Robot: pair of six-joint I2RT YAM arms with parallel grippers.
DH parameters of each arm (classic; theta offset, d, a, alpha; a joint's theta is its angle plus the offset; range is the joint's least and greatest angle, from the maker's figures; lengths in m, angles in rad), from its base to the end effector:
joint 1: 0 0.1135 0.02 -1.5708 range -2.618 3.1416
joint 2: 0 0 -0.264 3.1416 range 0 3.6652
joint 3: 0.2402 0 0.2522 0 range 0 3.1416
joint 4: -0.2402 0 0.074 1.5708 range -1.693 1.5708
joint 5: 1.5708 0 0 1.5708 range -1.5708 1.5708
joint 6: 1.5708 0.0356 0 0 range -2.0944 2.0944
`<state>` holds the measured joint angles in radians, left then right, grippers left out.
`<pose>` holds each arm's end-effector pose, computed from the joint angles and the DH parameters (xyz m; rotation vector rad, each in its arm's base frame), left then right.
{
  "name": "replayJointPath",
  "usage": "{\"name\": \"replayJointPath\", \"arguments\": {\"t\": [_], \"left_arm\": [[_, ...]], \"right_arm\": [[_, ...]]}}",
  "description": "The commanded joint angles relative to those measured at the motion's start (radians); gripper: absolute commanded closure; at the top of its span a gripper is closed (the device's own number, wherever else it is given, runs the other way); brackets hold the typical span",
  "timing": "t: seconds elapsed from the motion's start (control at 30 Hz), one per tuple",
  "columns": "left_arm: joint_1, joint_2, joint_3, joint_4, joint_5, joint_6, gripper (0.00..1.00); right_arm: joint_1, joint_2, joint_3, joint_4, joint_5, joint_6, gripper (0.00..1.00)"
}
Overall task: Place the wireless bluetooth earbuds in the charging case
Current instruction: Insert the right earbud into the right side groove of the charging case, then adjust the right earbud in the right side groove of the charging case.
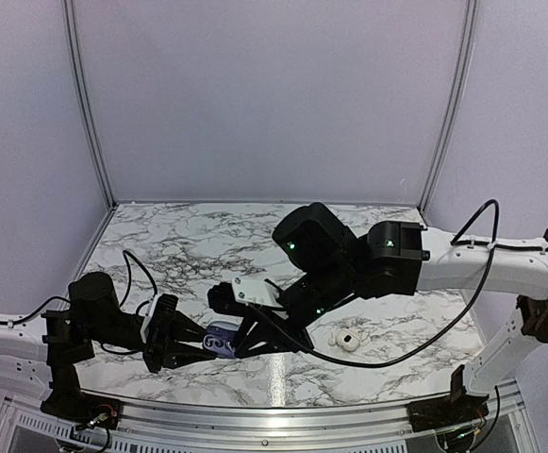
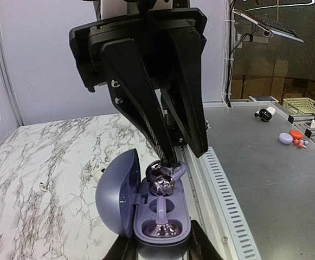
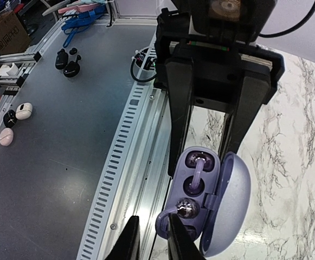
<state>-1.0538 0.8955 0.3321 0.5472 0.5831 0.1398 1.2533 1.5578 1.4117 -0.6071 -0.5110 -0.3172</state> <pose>0.0807 -0.1816 0.2378 1.3240 1.0858 -1.1553 0.0909 0.3325 0.3293 -1.9137 1.5251 1.0420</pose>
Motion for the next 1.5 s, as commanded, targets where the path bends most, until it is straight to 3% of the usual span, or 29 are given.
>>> {"name": "replayJointPath", "arguments": {"t": [0.0,0.1,0.23,0.43,0.9,1.47], "left_arm": [[-0.006,-0.024,0.033,0.002,0.006,0.005,1.0],[-0.006,-0.033,0.033,0.002,0.001,0.003,1.0],[-0.006,-0.04,0.031,0.002,-0.003,-0.005,1.0],[-0.006,-0.052,0.029,0.002,-0.034,-0.014,1.0],[-0.005,-0.068,0.038,0.005,-0.135,-0.04,1.0],[-0.005,-0.091,0.031,0.014,-0.147,-0.046,1.0]], "right_arm": [[-0.006,0.008,0.06,-0.012,0.006,0.001,0.78],[-0.006,-0.001,0.067,-0.007,0.011,0.0,0.69],[-0.006,-0.023,0.068,0.013,0.04,0.005,0.66],[0.001,-0.083,0.039,0.05,0.12,0.024,0.67],[0.16,-0.161,-0.042,0.113,0.563,0.037,0.66],[0.228,-0.122,-0.065,0.144,0.698,0.008,0.65]]}}
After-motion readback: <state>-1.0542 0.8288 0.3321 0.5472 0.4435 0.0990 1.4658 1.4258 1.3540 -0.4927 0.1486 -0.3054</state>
